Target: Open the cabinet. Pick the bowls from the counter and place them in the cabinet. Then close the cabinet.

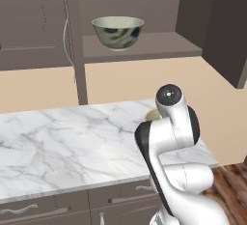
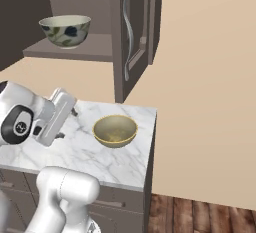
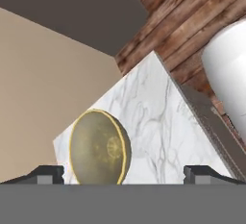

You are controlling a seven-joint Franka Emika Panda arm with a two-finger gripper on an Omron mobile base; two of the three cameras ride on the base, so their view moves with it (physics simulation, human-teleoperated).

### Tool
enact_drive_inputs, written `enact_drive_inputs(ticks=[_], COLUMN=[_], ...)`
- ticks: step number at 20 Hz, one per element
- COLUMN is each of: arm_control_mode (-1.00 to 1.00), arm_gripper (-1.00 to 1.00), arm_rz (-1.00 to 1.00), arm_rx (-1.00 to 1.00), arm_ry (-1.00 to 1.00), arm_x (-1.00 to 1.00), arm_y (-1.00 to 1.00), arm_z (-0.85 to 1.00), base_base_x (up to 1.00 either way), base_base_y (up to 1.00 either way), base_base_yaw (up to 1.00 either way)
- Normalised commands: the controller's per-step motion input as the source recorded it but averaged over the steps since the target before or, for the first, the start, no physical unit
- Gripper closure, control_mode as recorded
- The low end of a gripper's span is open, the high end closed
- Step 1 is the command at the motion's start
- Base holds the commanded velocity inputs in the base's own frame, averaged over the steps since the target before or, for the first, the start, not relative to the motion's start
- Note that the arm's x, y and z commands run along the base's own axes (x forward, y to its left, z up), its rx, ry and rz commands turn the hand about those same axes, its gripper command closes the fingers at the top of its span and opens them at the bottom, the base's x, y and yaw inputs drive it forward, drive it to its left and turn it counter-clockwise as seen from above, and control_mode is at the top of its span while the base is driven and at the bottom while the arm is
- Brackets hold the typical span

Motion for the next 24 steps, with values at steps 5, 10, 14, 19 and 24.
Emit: enact_drive_inputs(ticks=[5,10,14,19,24], arm_control_mode=[-1.0,-1.0,-1.0,-1.0,-1.0], arm_gripper=[-1.0,-1.0,-1.0,-1.0,-1.0], arm_rz=[0.0,0.0,0.0,0.0,0.0], arm_rx=[-0.01,-0.02,-0.03,0.0,0.0], arm_ry=[0.02,0.0,-0.02,0.0,0.04], arm_x=[0.23,0.27,0.5,0.43,0.45], arm_y=[-0.12,-0.08,0.0,0.0,0.0], arm_z=[-0.77,-0.64,-0.56,-0.43,-0.25], base_base_x=[0.0,0.0,0.0,0.0,0.0], base_base_y=[0.0,0.0,0.0,0.0,0.0], base_base_yaw=[0.0,0.0,0.0,0.0,0.0])
